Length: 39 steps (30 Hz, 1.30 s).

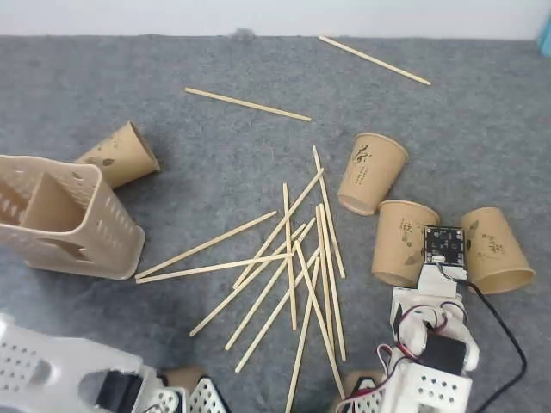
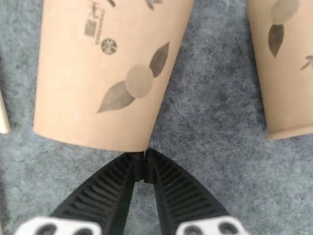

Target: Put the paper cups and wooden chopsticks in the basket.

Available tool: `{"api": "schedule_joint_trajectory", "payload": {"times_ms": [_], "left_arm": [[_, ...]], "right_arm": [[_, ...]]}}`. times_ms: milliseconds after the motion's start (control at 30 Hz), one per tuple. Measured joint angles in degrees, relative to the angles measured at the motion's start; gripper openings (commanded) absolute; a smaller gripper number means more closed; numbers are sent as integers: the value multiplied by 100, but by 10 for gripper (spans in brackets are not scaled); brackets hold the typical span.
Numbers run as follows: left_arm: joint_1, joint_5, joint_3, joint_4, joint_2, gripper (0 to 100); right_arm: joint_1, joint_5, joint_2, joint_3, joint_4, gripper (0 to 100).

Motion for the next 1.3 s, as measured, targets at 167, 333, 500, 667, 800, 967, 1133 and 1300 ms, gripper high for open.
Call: {"api": "schedule_joint_trajectory", "payload": {"times_ms": [167,333,500,667,800,967,1133,1300], "left_arm": [[97,0,1143,-633,-360,104],[554,0,2620,-2119,-730,105],[923,-9,4431,-3815,-1389,105],[1389,-9,6180,-5820,-1864,106],[1714,18,7385,-7490,-1908,106],[1978,255,8484,-9143,-1916,106],[1969,985,9204,-10374,-1916,106],[1969,1204,9952,-11578,-1916,106]], "right_arm": [[0,0,0,0,0,8],[0,0,0,0,0,8],[0,0,0,0,0,8],[0,0,0,0,0,8],[0,0,0,0,0,8],[0,0,0,0,0,8],[0,0,0,0,0,8],[0,0,0,0,0,8]]}}
